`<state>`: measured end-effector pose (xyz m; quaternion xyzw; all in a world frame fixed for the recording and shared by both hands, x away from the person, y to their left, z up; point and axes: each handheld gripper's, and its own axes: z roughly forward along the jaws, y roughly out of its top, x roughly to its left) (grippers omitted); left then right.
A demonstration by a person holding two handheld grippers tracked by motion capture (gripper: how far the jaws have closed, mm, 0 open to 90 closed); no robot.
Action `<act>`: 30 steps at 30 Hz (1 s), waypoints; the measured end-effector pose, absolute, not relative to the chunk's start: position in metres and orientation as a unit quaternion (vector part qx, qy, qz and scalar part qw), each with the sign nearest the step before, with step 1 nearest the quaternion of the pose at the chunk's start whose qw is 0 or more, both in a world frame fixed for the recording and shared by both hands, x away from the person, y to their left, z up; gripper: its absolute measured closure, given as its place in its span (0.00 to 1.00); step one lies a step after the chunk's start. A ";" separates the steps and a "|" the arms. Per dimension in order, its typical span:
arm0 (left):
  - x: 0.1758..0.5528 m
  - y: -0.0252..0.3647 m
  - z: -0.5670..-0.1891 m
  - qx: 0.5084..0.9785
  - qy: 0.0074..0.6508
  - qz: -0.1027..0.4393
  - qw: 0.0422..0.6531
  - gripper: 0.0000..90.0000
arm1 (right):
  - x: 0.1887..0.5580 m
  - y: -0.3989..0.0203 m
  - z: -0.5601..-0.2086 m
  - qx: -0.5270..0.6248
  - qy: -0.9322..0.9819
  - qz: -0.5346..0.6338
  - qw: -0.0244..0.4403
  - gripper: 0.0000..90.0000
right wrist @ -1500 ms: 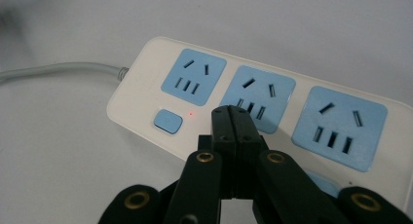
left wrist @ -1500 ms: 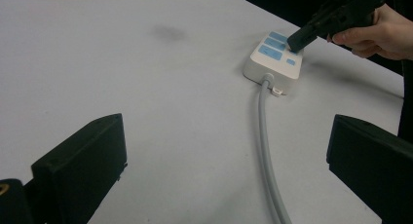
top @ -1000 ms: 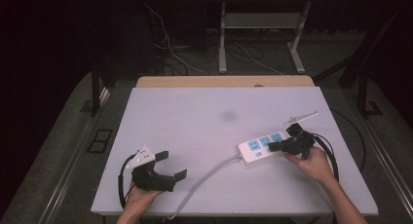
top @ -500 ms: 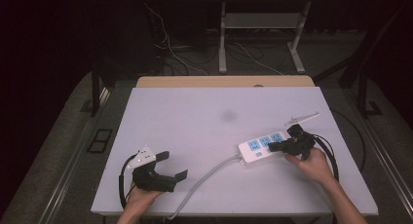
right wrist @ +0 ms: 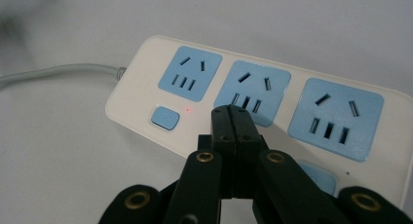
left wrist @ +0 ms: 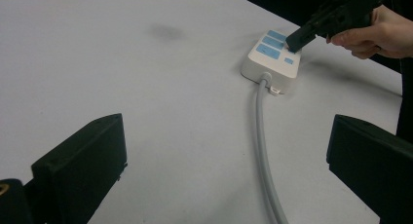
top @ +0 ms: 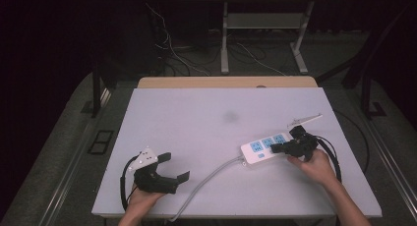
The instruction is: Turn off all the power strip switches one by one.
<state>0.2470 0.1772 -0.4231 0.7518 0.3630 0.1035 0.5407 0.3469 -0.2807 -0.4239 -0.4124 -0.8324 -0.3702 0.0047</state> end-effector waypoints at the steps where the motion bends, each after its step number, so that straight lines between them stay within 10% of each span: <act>1: 0.247 0.177 -0.423 0.752 0.363 0.103 0.541 0.00 | 0.347 -0.281 -0.424 -0.413 -0.832 -0.371 0.005 1.00; 30: 0.249 0.179 -0.423 0.750 0.366 0.104 0.541 0.00 | 0.343 -0.279 -0.418 -0.391 -0.841 -0.372 -0.027 1.00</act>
